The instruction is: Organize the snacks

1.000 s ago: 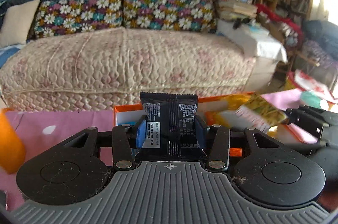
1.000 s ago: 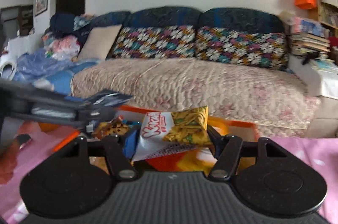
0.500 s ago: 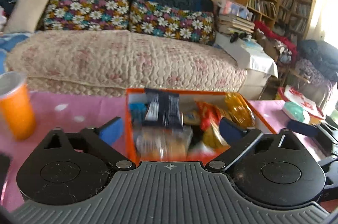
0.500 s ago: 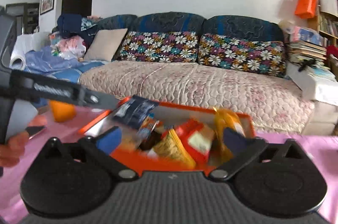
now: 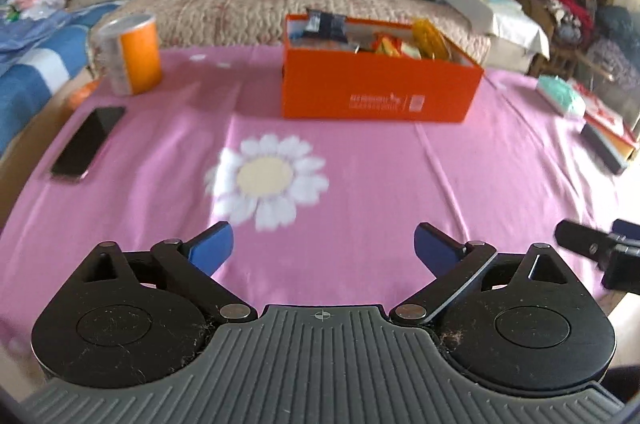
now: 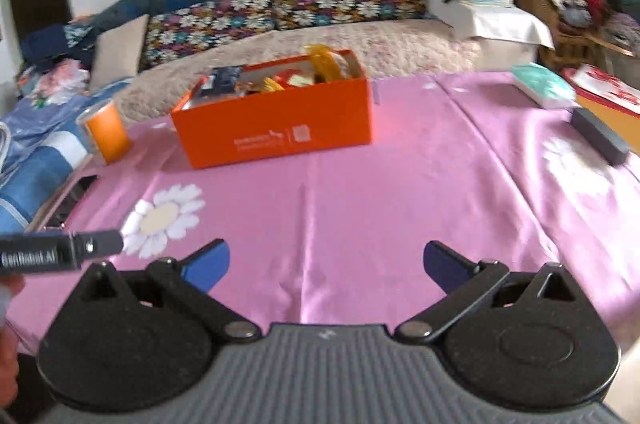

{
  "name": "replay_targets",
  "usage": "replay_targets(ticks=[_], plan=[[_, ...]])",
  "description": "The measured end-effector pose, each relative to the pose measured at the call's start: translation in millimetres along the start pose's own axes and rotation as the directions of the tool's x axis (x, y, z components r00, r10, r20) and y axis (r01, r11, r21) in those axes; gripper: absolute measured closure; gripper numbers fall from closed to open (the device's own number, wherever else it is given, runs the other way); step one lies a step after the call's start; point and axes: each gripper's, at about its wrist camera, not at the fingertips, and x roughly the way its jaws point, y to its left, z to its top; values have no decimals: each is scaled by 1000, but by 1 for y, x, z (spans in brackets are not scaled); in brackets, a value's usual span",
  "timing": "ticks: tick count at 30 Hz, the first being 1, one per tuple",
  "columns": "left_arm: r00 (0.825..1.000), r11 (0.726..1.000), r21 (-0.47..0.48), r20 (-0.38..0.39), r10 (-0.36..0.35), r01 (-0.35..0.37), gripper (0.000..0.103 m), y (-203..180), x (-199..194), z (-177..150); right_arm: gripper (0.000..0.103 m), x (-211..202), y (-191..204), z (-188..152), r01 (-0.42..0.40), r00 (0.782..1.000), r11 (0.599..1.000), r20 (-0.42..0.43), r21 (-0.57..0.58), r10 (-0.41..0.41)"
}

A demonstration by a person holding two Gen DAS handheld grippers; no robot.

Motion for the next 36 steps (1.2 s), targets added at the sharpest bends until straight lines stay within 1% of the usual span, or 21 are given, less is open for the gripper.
replay_targets(ticks=[4,6,10,12,16,18,22,28,32,36], plan=[[1000,1000,16,-5,24,-24,22,-13,-27,-24,0,-33,5,-15,70,998,998,5,3,-70],[1000,999,31,-8,26,-26,22,-18,-34,-32,0,-43,4,-21,69,998,998,-5,12,-69],[998,996,62,-22,58,-57,23,-30,-45,-55,0,-55,1,-36,51,996,997,-70,64,-46],[997,995,78,-30,69,-66,24,-34,-45,-64,0,-62,0,-45,45,996,996,-77,80,-39],[995,989,119,-36,95,-90,25,-42,-48,-85,0,-73,2,-57,76,994,995,-78,57,-72],[994,988,125,-38,100,-95,26,-42,-49,-90,0,-79,3,-60,86,994,995,-74,53,-82],[996,990,116,-26,84,-81,26,-41,-57,-93,0,-88,3,-62,94,994,994,-62,54,-90],[997,991,107,28,72,-75,26,-40,-75,-86,0,-104,10,-59,116,993,993,-21,27,-116],[996,991,107,54,70,-75,26,-41,-84,-83,0,-110,13,-57,112,994,994,-5,16,-112],[996,992,109,59,62,-68,26,-42,-87,-82,0,-109,13,-57,105,994,994,-9,11,-105]])
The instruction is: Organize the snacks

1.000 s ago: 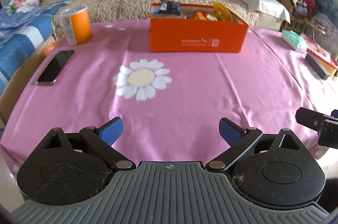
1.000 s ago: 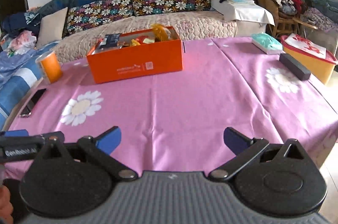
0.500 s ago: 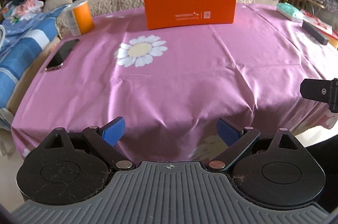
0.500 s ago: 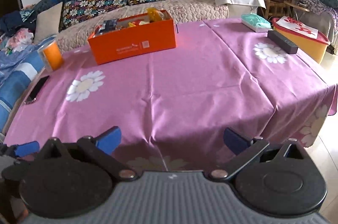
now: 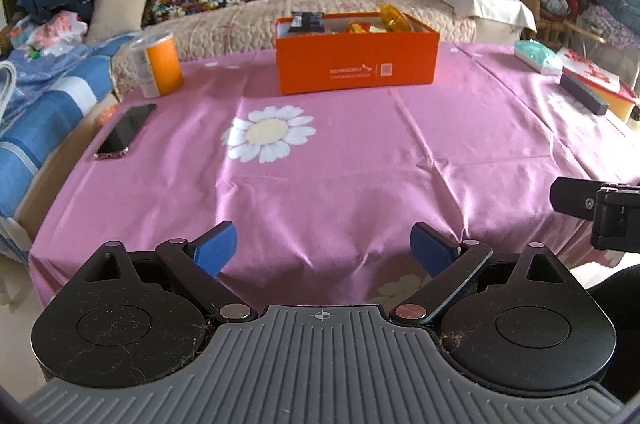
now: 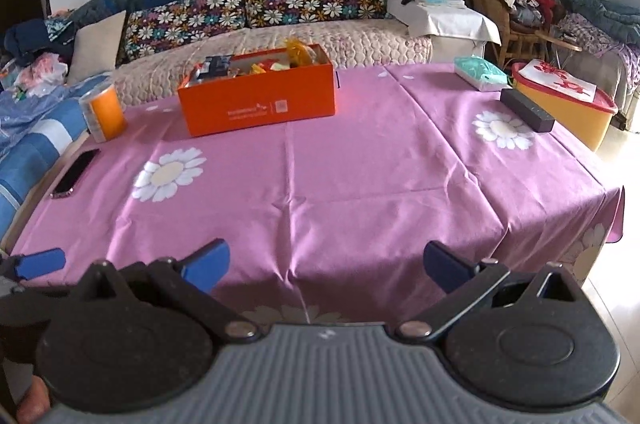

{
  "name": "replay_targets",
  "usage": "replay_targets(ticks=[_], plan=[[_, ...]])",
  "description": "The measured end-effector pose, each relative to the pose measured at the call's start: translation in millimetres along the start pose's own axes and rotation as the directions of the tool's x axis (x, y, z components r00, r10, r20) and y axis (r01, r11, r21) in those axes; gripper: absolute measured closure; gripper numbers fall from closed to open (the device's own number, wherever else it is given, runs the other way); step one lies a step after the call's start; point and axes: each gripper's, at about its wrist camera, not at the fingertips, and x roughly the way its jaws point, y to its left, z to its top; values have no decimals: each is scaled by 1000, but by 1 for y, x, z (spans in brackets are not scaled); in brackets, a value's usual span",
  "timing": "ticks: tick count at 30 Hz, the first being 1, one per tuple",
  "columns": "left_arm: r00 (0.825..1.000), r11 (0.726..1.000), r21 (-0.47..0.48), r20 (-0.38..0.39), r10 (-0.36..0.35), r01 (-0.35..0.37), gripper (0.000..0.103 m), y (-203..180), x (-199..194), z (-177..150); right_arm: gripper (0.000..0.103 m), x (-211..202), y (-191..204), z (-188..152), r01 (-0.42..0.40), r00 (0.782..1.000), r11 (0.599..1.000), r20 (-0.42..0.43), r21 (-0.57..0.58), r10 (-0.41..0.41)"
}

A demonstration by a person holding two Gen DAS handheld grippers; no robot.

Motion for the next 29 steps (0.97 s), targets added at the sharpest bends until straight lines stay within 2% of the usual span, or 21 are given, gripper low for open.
replay_targets(ticks=[18,26,29], plan=[[1000,1000,2,-4,-5,5,26,-2,2,0,0,1,-2,-2,-4,1000,1000,-8,10,4],[999,1000,5,39,-7,7,29,-1,-4,1,0,4,-1,-3,-2,1000,1000,-19,5,2],[999,1000,6,32,-12,12,28,-1,-4,1,0,3,-1,-4,-1,1000,1000,-17,5,1]])
